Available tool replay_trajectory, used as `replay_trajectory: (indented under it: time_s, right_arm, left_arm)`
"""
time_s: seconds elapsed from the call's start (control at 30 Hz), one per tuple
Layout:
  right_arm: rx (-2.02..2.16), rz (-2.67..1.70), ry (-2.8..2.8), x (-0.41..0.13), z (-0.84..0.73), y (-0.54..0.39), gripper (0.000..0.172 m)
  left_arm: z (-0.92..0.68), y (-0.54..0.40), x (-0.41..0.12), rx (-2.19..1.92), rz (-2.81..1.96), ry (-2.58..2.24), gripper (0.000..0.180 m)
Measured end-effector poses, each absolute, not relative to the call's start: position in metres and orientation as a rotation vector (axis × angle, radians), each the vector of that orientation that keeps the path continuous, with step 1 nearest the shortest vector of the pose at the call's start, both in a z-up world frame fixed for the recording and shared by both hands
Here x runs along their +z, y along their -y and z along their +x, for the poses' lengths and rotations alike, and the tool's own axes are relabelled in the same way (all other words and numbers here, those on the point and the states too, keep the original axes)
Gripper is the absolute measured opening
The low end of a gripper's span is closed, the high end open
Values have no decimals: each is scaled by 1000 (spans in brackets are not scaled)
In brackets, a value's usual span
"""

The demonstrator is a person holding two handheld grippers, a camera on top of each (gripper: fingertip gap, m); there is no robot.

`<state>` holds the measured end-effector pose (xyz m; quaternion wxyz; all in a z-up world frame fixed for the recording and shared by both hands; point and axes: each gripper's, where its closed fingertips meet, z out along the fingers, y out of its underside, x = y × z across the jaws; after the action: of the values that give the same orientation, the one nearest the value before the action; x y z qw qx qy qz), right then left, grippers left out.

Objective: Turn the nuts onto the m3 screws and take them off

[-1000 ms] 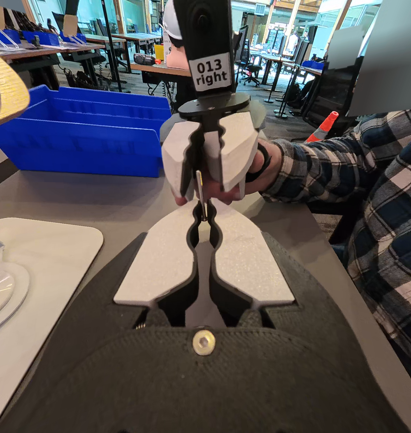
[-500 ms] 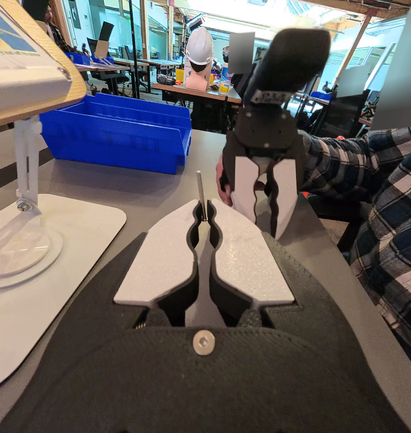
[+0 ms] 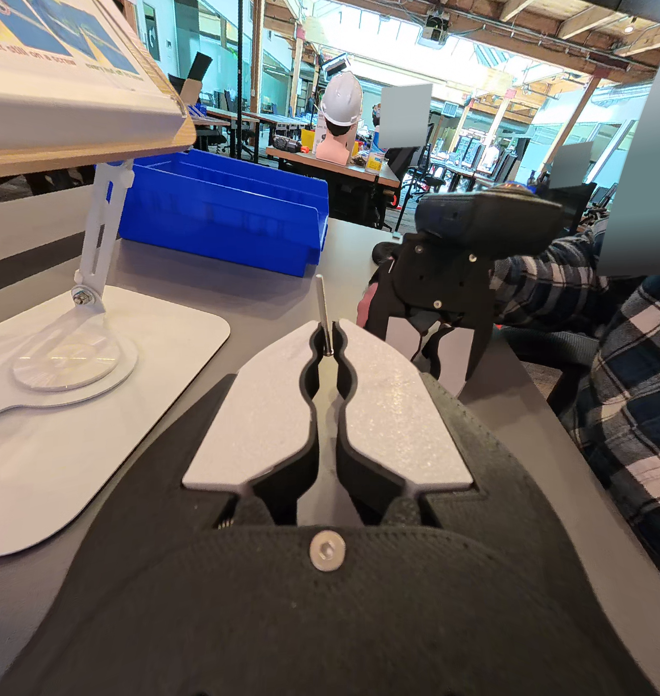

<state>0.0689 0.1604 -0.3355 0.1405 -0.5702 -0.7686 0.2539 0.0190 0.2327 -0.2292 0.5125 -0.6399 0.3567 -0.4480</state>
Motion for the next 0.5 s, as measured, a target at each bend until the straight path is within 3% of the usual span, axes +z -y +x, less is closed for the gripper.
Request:
replay_trajectory:
  time_s: [0.5]
  right_arm:
    - [712, -1677, 2230, -343, 68, -162, 6]
  left_arm:
    - [18, -233, -229, -1107, -1527, -856, 4]
